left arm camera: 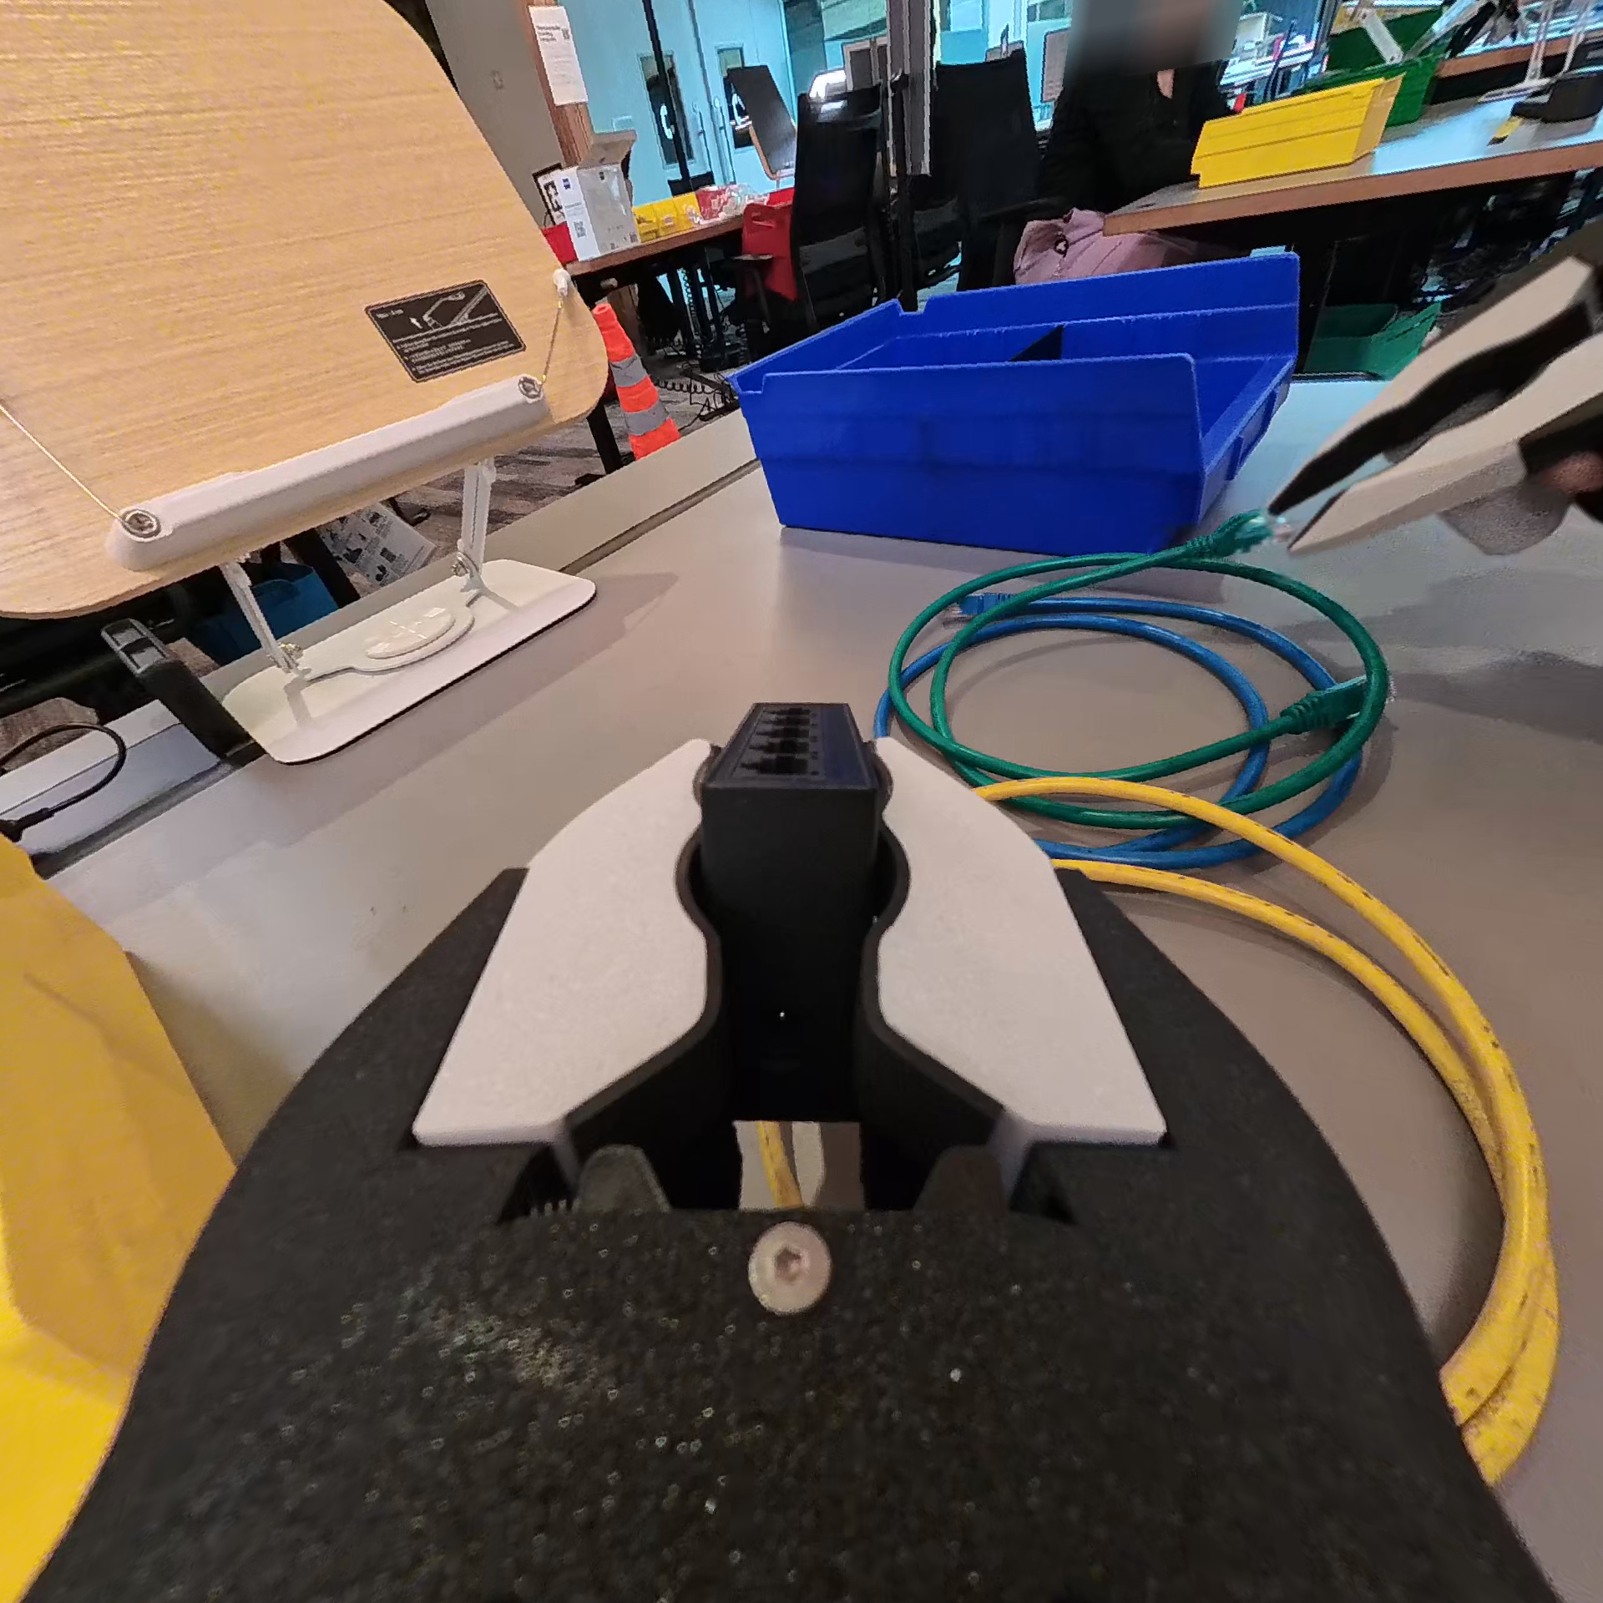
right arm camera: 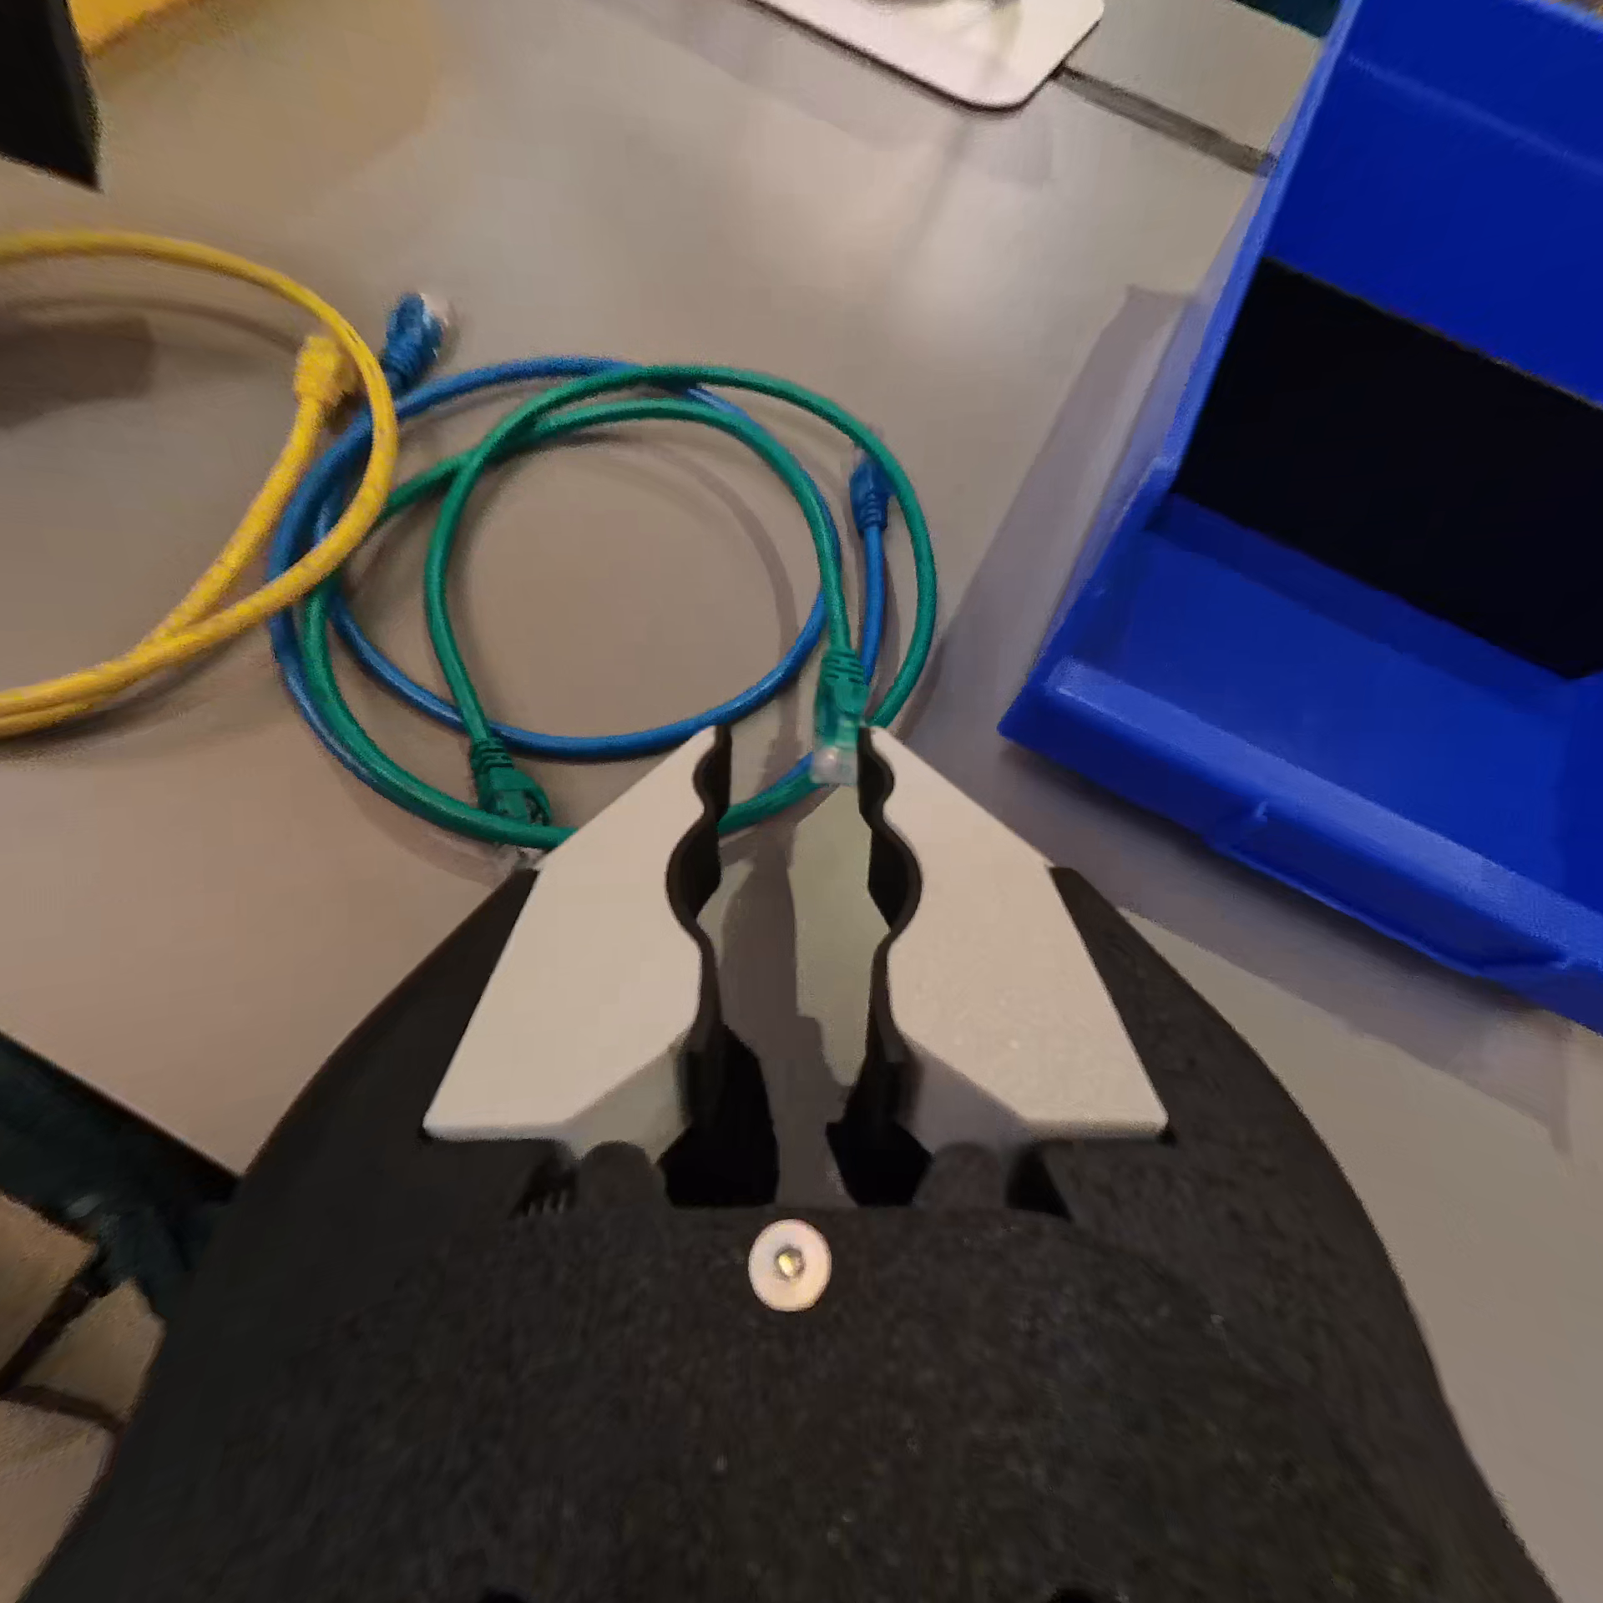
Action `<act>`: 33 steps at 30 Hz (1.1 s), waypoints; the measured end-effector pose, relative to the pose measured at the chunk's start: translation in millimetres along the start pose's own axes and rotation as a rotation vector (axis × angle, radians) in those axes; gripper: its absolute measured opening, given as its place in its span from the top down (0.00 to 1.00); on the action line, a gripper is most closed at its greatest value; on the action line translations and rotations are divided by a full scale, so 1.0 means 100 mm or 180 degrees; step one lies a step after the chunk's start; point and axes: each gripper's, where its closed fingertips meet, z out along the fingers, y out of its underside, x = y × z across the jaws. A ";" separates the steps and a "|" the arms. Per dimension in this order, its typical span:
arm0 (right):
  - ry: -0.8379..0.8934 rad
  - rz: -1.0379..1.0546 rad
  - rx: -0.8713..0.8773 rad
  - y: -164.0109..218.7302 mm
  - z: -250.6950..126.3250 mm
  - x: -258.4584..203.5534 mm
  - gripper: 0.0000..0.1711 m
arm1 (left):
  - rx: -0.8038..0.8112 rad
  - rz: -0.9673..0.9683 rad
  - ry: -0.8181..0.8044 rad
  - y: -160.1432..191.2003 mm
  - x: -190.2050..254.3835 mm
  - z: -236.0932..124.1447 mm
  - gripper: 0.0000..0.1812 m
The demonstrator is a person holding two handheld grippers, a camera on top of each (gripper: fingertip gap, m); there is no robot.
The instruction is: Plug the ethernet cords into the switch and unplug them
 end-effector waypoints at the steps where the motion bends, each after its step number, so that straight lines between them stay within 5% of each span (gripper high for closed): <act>1: -0.0069 0.0081 0.0053 -0.02 -0.03 0.01 0.83 | -0.0005 0.0002 0.0004 0.00 0.00 0.00 0.84; 5: -0.0151 0.0296 0.0176 -0.02 -0.07 0.10 0.82 | -0.0013 -0.0001 0.0011 0.01 0.01 0.01 0.84; 11: -0.0368 0.0415 -0.0489 0.34 0.07 -0.02 0.76 | -0.0034 -0.0003 0.0021 0.02 0.01 0.01 0.84; 22: -0.0917 0.1360 -0.0185 0.12 0.13 -0.23 0.79 | -0.0057 0.0011 0.0044 0.03 0.03 0.03 0.84; 28: -0.0522 0.1049 -0.0459 0.26 0.26 -0.23 0.80 | -0.0076 -0.0002 0.0068 0.05 0.05 0.05 0.84; 33: -0.0155 0.0614 -0.0423 0.18 0.28 -0.09 0.92 | -0.0067 0.0024 0.0073 0.03 0.06 0.04 0.84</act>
